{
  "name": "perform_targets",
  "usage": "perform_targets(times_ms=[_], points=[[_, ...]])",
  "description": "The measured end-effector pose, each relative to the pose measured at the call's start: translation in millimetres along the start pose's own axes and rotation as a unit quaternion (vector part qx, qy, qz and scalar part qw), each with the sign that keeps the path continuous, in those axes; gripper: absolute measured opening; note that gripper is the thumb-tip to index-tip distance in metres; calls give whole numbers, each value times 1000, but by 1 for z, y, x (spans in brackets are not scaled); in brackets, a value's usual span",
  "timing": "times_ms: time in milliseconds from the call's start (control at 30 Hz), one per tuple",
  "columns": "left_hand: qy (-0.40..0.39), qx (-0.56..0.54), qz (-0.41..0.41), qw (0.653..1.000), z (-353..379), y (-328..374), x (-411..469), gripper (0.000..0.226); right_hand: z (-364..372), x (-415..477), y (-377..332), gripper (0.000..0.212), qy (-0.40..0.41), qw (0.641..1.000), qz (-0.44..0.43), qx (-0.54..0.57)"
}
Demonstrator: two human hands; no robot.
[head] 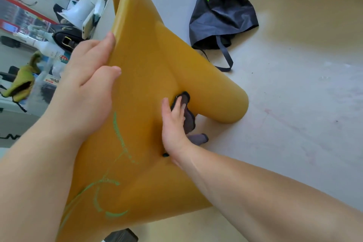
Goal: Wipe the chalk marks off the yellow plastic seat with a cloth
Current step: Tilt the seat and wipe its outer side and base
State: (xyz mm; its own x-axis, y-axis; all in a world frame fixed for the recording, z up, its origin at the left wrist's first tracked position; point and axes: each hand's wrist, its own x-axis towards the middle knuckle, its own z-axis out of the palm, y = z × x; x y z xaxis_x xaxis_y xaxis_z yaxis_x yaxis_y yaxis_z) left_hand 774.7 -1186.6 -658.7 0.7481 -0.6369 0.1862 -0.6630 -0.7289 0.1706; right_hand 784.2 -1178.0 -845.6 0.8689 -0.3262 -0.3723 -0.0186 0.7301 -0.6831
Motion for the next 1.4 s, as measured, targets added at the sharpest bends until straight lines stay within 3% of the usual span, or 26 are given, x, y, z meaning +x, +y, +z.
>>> perform_targets(times_ms=[100,200,333,467,533,700,767,867,967,1067,1133,1267,1400], points=[[4,-29,1,1000,-2,0,0,51,21,-41,-3,109,-24,980,-142,-137],[10,-34,-20,999,-5,-3,3,49,36,-72,-12,110,-46,965,-203,-158],[5,-57,-43,997,-5,-1,4,48,30,-39,-23,98,11,967,-194,-168],[2,-53,-50,997,-4,9,1,47,9,1,-43,90,53,990,-86,-93],[-1,-54,-49,997,-6,10,0,46,15,-12,-42,91,42,991,-76,-103],[37,-68,-79,994,-15,3,-6,43,43,-101,10,92,-61,949,-237,-198],[41,-67,-85,993,-18,0,-8,40,41,-108,26,88,-68,938,-262,-217],[12,-21,-50,998,-18,-5,-17,40,33,-72,15,78,-35,941,-250,-224],[-2,44,15,999,-23,-13,-34,43,19,-22,-22,90,29,955,-197,-219],[4,76,32,997,-32,-25,-51,44,16,-12,-35,96,42,962,-193,-189],[17,81,37,996,-38,-32,-59,46,27,-41,-11,92,14,961,-202,-190],[5,75,65,995,-39,-41,-72,47,49,-126,66,87,-82,926,-274,-248],[2,43,62,997,-34,-49,-74,46,46,-97,66,86,-38,926,-289,-239]])
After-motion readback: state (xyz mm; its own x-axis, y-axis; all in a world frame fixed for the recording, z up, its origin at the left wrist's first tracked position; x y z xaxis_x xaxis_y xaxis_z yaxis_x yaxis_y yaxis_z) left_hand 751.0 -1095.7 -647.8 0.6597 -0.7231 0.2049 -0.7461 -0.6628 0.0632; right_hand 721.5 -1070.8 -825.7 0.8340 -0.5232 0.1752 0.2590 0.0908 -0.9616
